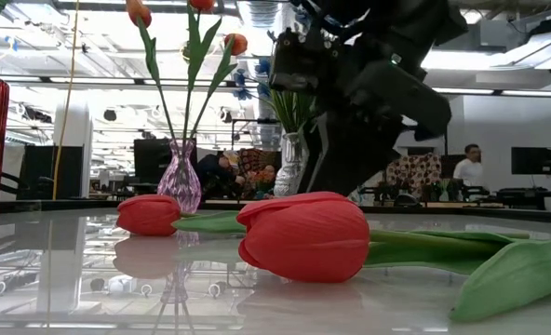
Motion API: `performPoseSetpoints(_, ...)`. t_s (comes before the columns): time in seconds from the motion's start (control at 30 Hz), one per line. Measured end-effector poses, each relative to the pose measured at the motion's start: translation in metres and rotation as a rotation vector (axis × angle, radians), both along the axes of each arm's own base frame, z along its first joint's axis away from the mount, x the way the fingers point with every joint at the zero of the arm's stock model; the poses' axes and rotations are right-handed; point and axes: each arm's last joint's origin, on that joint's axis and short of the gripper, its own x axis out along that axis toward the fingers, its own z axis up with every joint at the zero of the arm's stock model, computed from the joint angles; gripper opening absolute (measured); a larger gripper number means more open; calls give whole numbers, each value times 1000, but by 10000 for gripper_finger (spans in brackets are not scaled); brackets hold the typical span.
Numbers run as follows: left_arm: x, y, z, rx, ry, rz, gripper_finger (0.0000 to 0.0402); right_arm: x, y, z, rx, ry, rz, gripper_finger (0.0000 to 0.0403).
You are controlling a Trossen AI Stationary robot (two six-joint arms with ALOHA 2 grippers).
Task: Sort flowers into vase by color
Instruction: Put the top red tulip into the red vase
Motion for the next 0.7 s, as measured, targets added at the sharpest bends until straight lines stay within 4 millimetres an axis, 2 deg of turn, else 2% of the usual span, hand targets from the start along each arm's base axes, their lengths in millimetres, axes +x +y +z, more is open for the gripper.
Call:
performPoseSetpoints(0.2, 0, 0, 0, 0, 0, 0, 123, 2, -3, 0, 3, -8, -9, 185)
performPoseSetpoints(0.4, 0, 0, 0, 0, 0, 0, 123, 6, -3, -19, -9, 22, -9, 159)
performPoseSetpoints(0.53, 0, 0, 0, 1, 3, 0, 123, 8, -5, -24, -9, 32, -15, 144)
performPoseSetpoints(0.7, 0, 0, 0, 0, 3, -2, 123, 8, -8, -22, 1, 33, -18, 106)
